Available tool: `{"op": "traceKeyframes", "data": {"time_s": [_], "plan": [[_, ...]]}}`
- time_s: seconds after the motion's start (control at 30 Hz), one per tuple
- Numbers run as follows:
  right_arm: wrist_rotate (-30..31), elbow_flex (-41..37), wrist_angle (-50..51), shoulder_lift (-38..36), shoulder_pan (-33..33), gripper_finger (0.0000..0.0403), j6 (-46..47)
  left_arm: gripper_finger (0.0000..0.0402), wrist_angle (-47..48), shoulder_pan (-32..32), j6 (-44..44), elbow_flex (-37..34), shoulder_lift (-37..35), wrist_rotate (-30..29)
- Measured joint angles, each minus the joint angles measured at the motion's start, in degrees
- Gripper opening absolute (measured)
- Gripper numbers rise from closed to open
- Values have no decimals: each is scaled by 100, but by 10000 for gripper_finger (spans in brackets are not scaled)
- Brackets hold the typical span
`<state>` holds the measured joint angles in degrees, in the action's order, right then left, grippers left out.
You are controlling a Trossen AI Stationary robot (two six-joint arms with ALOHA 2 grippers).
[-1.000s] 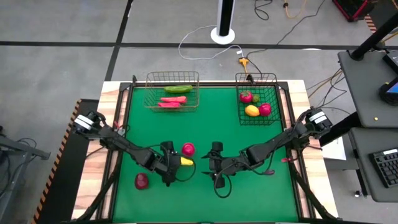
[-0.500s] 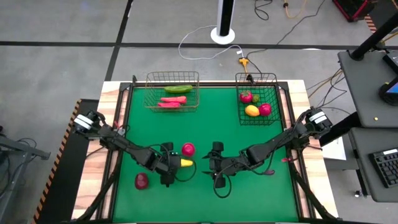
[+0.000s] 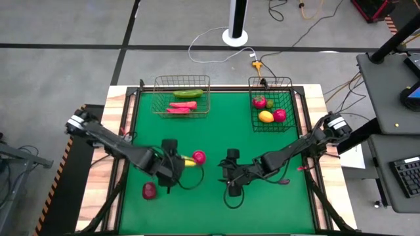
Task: Sort produce into baskets
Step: Put the yellow corn into the gold wire basket
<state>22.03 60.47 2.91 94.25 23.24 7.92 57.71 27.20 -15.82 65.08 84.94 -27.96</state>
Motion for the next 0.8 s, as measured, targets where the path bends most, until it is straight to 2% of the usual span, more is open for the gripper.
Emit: {"op": "traceKeyframes", "data": {"time_s": [0.2,0.37,0.5,0.63,0.8], "plan": [[-1,0,42,-135,0,269,-24,147,869,-795,477,476,-656,-800],[-1,2,195,-326,-2,268,-2,147,867,-2030,1524,726,-1003,-841],[1,2,288,-434,-2,272,9,147,678,-3274,2485,886,-1028,-238],[1,2,325,-485,-2,270,44,146,240,-4516,3419,909,-891,783],[3,2,498,-500,-2,267,184,146,56,-5740,3974,911,-452,1778]]}}
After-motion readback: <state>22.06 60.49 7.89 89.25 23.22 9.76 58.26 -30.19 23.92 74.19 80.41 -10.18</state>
